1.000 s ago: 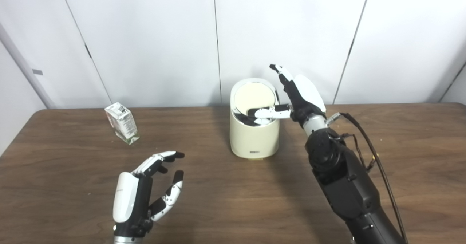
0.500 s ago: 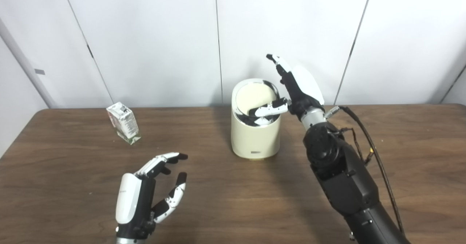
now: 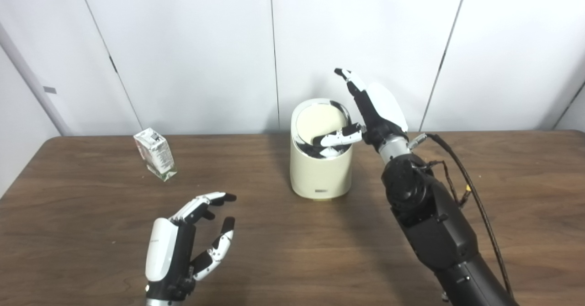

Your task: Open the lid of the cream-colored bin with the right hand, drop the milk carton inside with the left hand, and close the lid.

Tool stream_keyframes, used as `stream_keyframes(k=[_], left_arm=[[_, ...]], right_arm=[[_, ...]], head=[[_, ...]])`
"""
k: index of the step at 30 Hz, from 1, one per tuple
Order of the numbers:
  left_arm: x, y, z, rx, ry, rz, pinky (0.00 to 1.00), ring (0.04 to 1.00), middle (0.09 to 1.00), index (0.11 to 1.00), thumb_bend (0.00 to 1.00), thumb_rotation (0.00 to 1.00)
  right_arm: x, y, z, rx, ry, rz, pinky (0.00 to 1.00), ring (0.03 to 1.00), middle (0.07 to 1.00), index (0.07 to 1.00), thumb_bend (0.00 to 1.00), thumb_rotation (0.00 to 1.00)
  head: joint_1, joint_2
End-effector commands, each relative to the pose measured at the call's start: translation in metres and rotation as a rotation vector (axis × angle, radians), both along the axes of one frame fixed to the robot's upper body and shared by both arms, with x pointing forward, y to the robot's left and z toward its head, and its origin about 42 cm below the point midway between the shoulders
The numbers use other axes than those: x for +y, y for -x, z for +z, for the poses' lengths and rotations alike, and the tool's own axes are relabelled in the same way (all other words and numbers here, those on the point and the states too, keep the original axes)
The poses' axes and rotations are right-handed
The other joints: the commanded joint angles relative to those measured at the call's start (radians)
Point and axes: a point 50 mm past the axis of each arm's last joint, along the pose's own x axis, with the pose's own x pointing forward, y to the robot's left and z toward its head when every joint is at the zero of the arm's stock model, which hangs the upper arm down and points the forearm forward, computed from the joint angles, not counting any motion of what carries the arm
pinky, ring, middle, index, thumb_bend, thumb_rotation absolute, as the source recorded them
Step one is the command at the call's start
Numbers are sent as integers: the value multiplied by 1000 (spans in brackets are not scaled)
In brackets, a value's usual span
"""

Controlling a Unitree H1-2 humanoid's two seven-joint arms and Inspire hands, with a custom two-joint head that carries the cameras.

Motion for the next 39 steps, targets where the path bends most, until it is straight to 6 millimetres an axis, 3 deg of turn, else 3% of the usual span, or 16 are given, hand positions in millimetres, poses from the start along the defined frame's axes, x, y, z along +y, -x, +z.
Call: stream_keyframes(k=[1,2,3,6,12,23,27,31,33,34,35,39], left_arm=[[0,-1,8,-50,4,-4,543,676,710,702,204,401],[0,-1,8,-49,2,-5,542,675,710,701,203,396],[0,-1,8,-48,1,-5,543,676,712,704,202,393],[1,-2,7,-47,2,-6,542,674,710,702,204,398],[1,-3,7,-52,-2,-4,538,672,709,699,204,395],[1,-4,7,-50,-5,-4,536,671,709,700,201,396],[1,-4,6,-52,-3,-7,535,671,708,700,200,391],[2,-5,6,-51,0,-9,537,671,708,700,201,399],[2,-5,7,-48,1,-10,540,674,711,704,200,398],[3,-5,7,-51,1,-11,539,673,711,704,198,379],[3,-6,7,-54,1,-12,536,671,710,702,198,364],[5,-8,6,-57,-8,-7,528,663,704,696,199,360]], right_arm=[[-21,0,-10,44,31,-39,835,936,974,938,863,260],[-23,1,-9,42,20,-31,835,937,974,941,864,327],[-24,2,-9,38,9,-21,836,940,976,947,896,476],[-26,4,-7,27,9,2,852,950,981,961,966,705],[-30,8,-2,25,17,24,870,955,981,966,985,815],[-37,23,3,-21,-16,44,822,933,979,962,989,821],[-41,37,3,-28,-42,36,793,915,984,968,1000,849],[-51,63,1,-58,-111,17,798,923,995,981,987,838],[-57,77,-3,-102,-149,5,762,894,978,964,946,805],[-60,85,-6,-127,-171,-1,692,831,952,937,891,787],[-61,90,-8,-142,-184,-6,685,822,939,924,843,772],[-74,122,-27,-215,-238,-75,671,803,849,841,532,660]], head=[[1,0],[1,0],[1,0],[-3,-4],[-3,-5],[-5,-8],[-1,-12],[-2,-12],[-2,-12],[-3,-11],[-3,-11],[-1,-17]])
